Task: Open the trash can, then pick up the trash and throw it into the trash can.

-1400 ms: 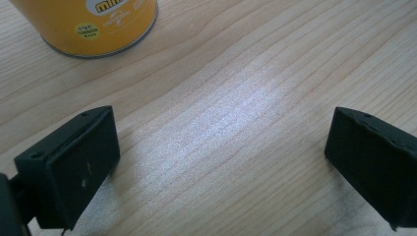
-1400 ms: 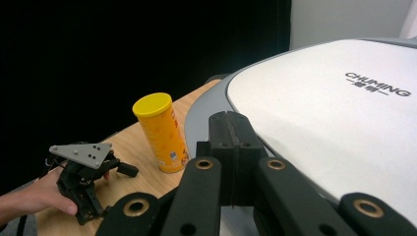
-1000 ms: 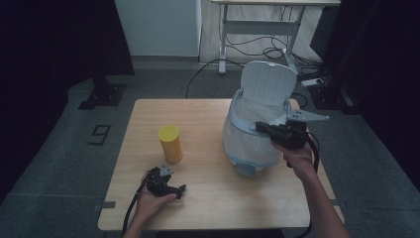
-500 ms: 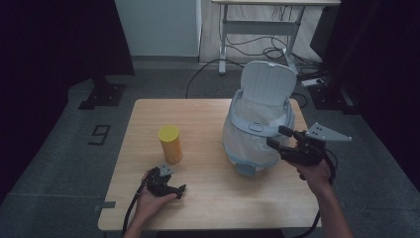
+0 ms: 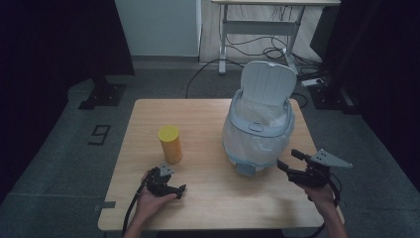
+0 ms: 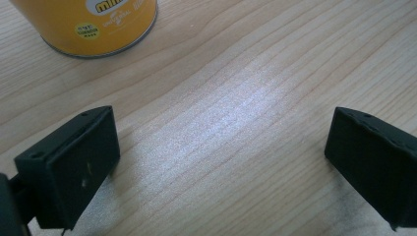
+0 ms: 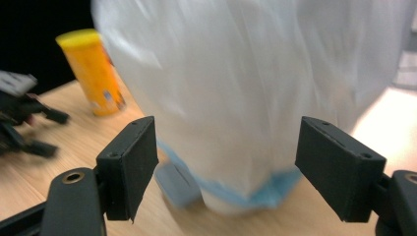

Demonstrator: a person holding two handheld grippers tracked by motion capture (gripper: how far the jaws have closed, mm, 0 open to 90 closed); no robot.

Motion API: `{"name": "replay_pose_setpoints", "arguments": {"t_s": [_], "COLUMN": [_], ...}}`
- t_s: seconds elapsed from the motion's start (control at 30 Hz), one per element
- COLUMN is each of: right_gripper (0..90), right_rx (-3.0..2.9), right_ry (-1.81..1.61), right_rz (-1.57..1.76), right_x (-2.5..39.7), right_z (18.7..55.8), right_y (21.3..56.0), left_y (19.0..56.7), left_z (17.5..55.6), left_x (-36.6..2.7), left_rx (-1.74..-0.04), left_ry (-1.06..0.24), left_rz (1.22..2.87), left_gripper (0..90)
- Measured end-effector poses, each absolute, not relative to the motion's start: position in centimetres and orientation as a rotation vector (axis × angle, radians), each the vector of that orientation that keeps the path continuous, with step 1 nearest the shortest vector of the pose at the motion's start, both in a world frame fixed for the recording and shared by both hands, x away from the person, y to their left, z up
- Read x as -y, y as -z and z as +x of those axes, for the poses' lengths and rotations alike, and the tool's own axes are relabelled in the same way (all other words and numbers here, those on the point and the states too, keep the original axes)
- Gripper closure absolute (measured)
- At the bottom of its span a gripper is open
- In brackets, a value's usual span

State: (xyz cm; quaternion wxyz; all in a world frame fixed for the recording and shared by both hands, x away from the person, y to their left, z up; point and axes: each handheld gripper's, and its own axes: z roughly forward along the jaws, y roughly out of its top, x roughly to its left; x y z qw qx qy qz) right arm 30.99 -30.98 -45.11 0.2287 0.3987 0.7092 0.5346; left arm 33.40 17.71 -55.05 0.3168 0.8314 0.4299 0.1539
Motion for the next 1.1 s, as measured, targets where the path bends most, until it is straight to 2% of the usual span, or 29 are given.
{"name": "replay_pose_setpoints", "arguments": {"t_s": [0.23,0.4,0.83,1.1], "right_gripper": [23.0,23.1,23.2,23.4], "right_rx": [-1.976,-2.009,-2.017,-2.027], "right_ry": [-1.392,-1.338,-1.31,-1.285], "right_rz": [1.194,1.23,1.244,1.258], "right_x": [31.8,32.1,32.1,32.3], "right_z": [31.2,31.3,31.2,31.3], "right_y": [49.7,51.2,52.0,52.4], "left_y": [55.0,55.0,55.0,54.5], "left_z": [33.4,33.4,33.3,33.1], "left_x": [-17.7,-17.7,-17.7,-17.8], "left_rx": [-1.131,-1.131,-1.14,-1.145], "left_ry": [-0.405,-0.405,-0.406,-0.4], "left_rz": [2.189,2.189,2.188,2.175], "left_gripper": [0.0,0.0,0.2,5.2]}}
